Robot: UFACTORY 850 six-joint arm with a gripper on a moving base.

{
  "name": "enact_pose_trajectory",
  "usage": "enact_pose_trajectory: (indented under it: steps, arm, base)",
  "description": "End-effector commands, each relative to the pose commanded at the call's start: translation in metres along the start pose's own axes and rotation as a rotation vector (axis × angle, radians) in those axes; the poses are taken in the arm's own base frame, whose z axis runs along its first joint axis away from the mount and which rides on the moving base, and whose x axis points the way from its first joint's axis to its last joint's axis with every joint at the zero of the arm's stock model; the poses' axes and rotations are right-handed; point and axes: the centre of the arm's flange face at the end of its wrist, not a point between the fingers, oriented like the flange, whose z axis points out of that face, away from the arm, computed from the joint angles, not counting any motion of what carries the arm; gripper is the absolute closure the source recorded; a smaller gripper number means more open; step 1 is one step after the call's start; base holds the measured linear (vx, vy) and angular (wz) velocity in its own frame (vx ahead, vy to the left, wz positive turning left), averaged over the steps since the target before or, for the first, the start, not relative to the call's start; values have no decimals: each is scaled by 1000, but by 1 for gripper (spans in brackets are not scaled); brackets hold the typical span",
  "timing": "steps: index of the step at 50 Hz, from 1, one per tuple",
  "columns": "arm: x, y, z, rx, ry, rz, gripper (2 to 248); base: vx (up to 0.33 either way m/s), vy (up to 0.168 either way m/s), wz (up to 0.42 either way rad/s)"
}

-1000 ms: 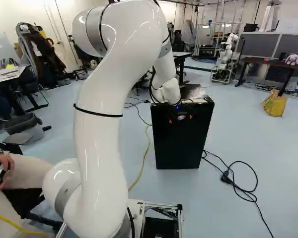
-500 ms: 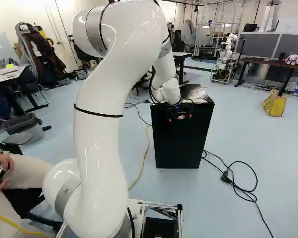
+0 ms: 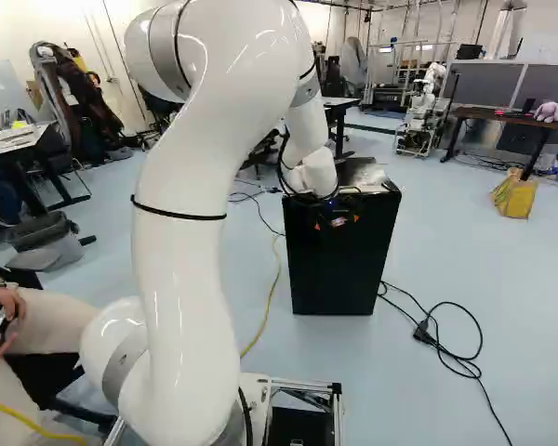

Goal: Grab a drink from the fridge

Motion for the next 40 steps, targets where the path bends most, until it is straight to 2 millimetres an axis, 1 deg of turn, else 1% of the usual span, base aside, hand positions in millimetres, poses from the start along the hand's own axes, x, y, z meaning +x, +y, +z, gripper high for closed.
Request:
enact_pose_trajectory:
  steps: [21,40]
  arm:
    - [-30,-12,-19,12,-5,11,3]
    - [-55,-23,-37,22,18,55,3]
  base:
    - [0,0,0]
    - [0,0,0]
